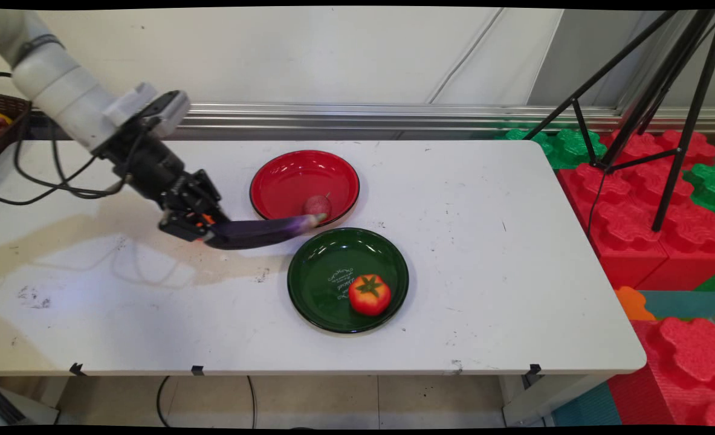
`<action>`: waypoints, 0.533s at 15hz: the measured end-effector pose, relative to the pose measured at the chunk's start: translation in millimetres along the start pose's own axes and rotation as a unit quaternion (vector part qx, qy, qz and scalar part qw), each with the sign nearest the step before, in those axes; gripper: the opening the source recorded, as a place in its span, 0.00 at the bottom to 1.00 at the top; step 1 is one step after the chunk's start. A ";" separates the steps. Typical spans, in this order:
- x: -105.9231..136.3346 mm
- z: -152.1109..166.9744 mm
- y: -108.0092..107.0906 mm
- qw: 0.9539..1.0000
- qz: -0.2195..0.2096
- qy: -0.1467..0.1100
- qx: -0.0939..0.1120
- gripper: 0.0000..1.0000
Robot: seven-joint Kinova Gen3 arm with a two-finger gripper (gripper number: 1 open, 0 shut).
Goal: Place the picked object on the table
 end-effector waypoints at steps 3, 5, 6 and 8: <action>-21.4 -12.3 0.3 1.000 -0.017 -0.020 0.003 0.00; -33.9 -16.1 0.5 0.999 -0.016 -0.033 0.001 0.00; -37.2 -16.8 0.5 0.999 -0.012 -0.036 0.000 0.00; -45.5 -17.6 0.0 0.999 0.003 -0.045 -0.005 0.00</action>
